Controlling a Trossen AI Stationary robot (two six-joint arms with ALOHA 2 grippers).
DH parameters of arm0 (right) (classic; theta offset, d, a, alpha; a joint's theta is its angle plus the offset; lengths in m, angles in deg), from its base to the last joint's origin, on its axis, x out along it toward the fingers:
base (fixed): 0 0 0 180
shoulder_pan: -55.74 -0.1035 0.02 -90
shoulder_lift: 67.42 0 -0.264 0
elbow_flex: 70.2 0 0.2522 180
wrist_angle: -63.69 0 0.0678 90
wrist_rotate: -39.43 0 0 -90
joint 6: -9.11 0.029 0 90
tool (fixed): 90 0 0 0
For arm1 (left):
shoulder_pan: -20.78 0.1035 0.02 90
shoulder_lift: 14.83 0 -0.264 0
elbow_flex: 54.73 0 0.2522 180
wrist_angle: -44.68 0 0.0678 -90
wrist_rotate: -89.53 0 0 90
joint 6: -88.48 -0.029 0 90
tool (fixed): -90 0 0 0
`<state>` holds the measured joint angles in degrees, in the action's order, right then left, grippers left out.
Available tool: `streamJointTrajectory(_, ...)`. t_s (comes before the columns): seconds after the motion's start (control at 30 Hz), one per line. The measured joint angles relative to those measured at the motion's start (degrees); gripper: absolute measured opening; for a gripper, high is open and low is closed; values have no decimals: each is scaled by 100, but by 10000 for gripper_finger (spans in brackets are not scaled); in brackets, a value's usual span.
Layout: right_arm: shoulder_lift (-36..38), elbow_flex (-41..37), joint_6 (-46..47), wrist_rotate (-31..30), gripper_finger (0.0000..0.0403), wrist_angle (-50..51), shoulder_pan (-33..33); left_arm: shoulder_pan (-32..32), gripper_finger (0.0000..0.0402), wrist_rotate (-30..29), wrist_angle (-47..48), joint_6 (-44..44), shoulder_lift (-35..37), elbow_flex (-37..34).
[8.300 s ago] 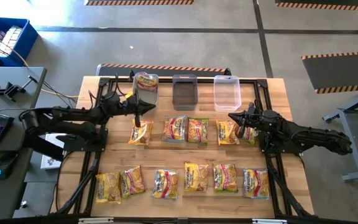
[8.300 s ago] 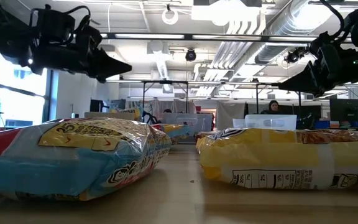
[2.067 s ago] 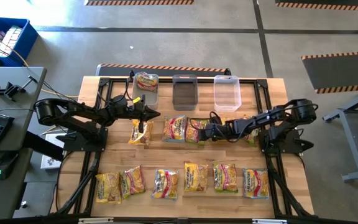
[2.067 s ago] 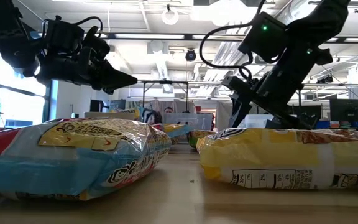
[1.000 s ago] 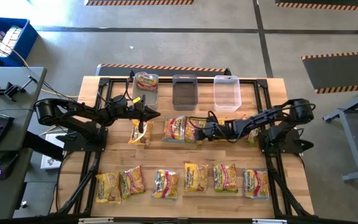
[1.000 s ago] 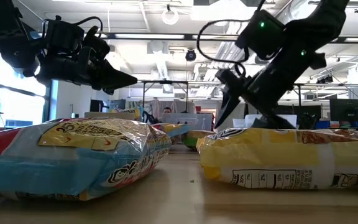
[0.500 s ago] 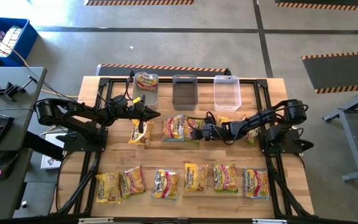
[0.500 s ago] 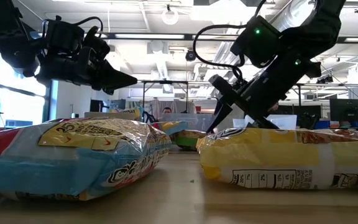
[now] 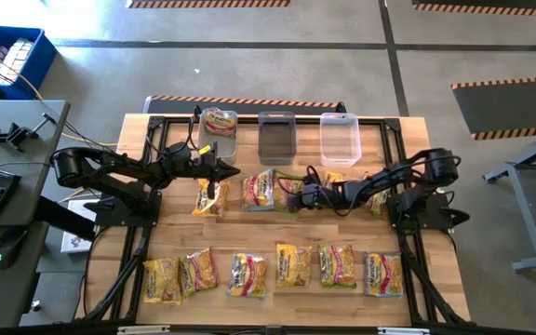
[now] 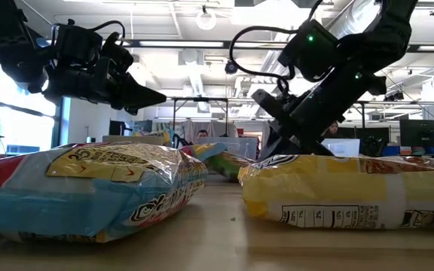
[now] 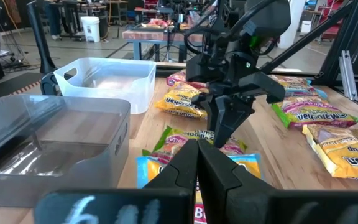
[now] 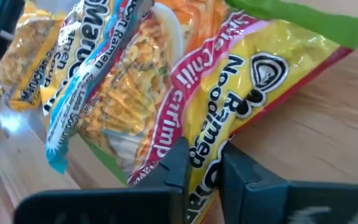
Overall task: Sort Maruchan noodles
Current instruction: Put the green noodle pack into the black bin
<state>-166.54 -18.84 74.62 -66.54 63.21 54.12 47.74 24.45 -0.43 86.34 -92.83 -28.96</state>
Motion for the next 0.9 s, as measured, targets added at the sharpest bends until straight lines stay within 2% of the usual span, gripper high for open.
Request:
streamJointTrajectory(0.17,247,3,-339,50,20,271,0,-2,0,0,0,0,0,0)
streamJointTrajectory(0.33,538,341,-761,51,18,1369,-3,0,0,2,-4,7,0,2)
streamJointTrajectory(0.53,605,1367,-1516,-29,18,3517,-3,-2,0,2,-7,10,0,2)
streamJointTrajectory(0.67,607,2149,-2095,-334,13,4863,-3,-2,0,2,-11,41,0,2)
streamJointTrajectory(0.77,607,2668,-2568,-673,4,5626,2,0,0,2,-14,53,0,2)
streamJointTrajectory(0.9,611,3205,-3422,-1056,2,6100,56,0,0,1,-15,101,0,2)
